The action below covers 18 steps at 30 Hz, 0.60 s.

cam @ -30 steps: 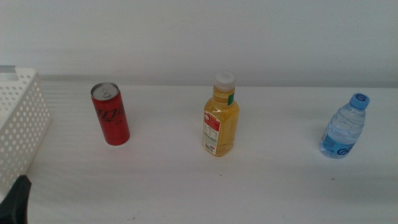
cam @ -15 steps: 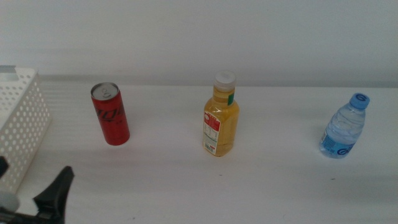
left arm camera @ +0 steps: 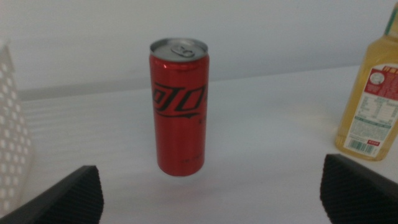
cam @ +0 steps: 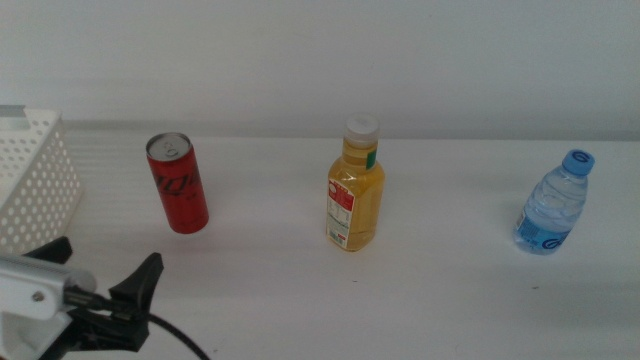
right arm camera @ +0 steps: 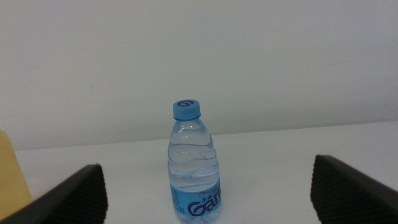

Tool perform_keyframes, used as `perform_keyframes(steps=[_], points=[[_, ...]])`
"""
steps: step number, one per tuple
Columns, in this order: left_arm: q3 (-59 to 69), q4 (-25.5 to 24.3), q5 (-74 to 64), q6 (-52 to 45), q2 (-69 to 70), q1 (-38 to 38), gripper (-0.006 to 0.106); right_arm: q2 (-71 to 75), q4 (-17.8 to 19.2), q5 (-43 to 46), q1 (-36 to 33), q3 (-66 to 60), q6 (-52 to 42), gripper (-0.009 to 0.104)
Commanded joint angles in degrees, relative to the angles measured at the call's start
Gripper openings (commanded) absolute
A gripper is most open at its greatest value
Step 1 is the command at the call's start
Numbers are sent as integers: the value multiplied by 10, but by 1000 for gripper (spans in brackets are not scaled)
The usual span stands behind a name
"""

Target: Use arms to grab the bottles and put them into the dustbin to the left of the table.

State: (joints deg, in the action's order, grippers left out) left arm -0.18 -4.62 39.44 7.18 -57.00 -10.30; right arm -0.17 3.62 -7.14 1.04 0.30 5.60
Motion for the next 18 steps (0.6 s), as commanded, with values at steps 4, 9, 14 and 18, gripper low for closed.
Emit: perform_keyframes(steps=[4,9,14,18], points=[[22,5,128,4,-108,-3,94,22,5,5,1,-26,-2,87],[21,4,195,4,-188,-3,94,22,5,5,1,-26,-2,87],[20,3,259,4,-263,-3,94,22,5,5,1,-26,-2,87],[20,3,333,3,-329,-3,94,22,5,5,1,-26,-2,87]])
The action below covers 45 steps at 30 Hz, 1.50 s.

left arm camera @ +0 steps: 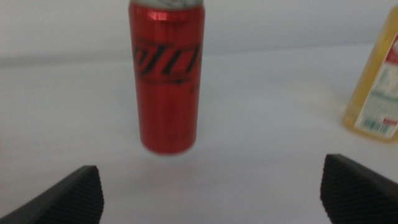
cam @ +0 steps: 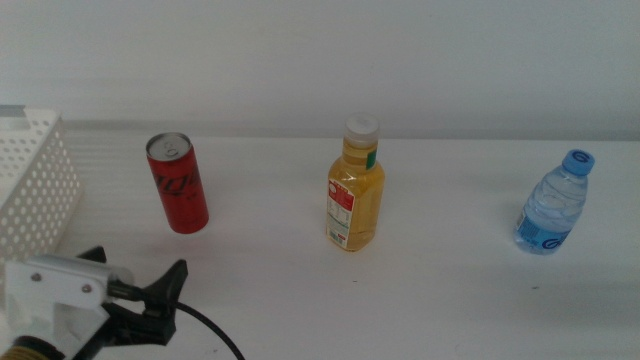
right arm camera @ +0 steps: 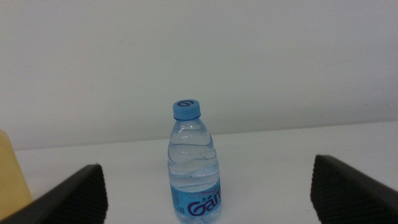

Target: Use arms to grab the bottles and put them into the dustbin to the left of the table.

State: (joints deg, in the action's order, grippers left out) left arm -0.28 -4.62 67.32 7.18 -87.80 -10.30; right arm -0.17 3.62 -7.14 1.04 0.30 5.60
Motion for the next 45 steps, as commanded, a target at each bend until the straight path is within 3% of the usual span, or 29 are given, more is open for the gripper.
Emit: perform_keyframes(steps=[1,7,32,36,45], points=[[20,3,74,3,-39,-3,94,22,5,5,1,-26,-2,87],[19,-3,74,19,-93,-3,94,22,5,5,1,-26,-2,87],[-26,25,70,60,-93,-1,94,22,5,5,1,-26,-2,87],[-63,22,22,9,-96,-1,94,22,5,5,1,-26,-2,87],[-122,51,-25,2,-97,-1,94,22,5,5,1,-26,-2,87]])
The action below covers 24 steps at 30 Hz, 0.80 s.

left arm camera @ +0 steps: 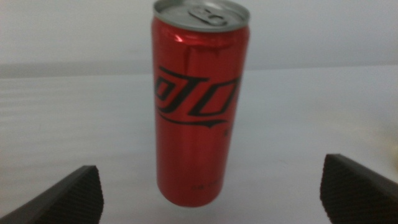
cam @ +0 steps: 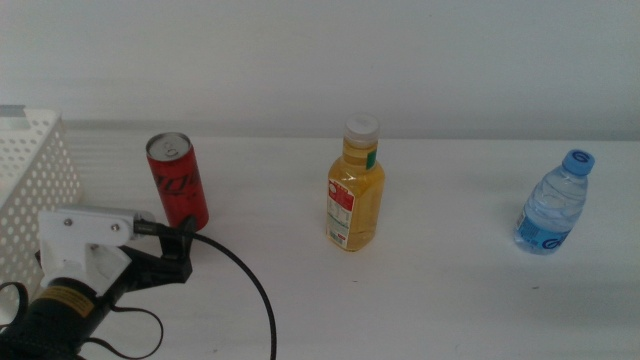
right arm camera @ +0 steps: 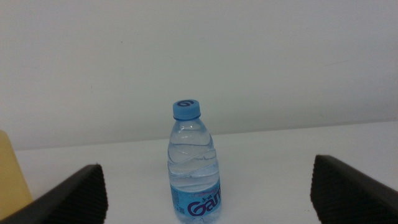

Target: Use arms to grab the bottles and put them into the dustbin to the left of the table.

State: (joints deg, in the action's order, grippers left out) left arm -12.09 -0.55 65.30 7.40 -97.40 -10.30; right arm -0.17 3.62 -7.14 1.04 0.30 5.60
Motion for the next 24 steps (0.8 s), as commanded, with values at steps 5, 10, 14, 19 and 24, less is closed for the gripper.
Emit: perform_keyframes(steps=[5,10,14,19,24], points=[[-24,16,9,4,-27,-1,94,22,5,5,1,-26,-2,87],[-49,16,26,5,-65,-1,94,22,5,5,1,-26,-2,87],[-69,16,25,5,-82,-1,94,22,5,5,1,-26,-2,87],[-91,16,14,4,-97,-1,94,22,5,5,1,-26,-2,87],[-116,15,7,1,-118,-1,94,22,5,5,1,-26,-2,87]])
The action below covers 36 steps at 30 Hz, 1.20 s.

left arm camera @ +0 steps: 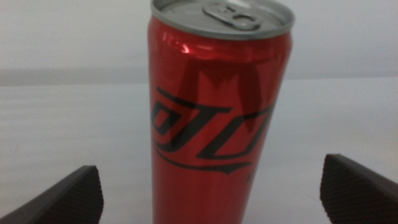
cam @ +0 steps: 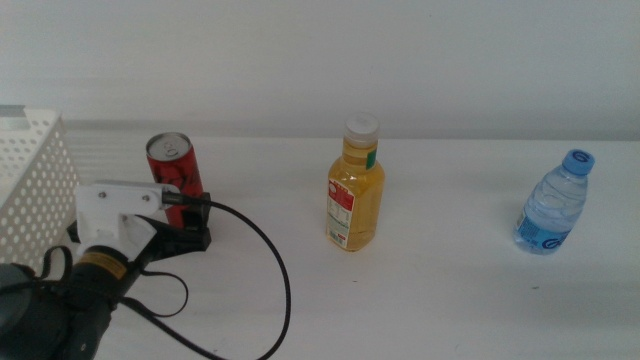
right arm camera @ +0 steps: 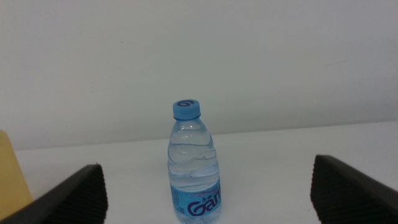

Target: Use arms to grab the bottles and put them into the dustbin to the left of the table.

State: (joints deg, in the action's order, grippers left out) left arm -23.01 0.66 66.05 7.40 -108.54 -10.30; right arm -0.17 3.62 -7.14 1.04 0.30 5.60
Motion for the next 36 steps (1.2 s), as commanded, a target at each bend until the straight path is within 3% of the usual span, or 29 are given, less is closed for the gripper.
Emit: perform_keyframes(steps=[1,36], points=[[-11,3,-2,1,-11,-1,94,22,5,5,1,-26,-2,87],[-171,8,-54,-15,-109,-1,93,22,5,5,1,-26,-2,87]])
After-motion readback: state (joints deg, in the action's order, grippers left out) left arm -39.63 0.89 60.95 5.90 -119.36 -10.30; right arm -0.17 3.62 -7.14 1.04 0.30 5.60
